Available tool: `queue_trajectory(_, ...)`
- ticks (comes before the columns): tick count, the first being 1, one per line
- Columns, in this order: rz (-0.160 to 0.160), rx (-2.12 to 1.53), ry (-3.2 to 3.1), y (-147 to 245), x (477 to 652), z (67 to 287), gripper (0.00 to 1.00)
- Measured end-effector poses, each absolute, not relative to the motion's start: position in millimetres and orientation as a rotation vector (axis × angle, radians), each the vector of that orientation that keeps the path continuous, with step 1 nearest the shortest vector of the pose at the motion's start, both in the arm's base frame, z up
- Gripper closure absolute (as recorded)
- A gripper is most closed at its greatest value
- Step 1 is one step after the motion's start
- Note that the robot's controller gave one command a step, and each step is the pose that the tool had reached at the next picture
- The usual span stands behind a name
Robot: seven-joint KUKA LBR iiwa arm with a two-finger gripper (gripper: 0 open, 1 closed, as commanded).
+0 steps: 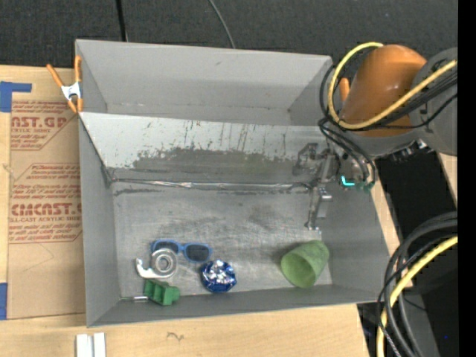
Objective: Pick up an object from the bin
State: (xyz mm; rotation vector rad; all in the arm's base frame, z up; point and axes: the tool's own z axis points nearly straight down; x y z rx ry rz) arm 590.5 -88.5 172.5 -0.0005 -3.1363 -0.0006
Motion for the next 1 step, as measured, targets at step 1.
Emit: queue_trajectory(1, -0.002, 0.193, -3.134, -65.9, 577.0, 139.0, 0.00)
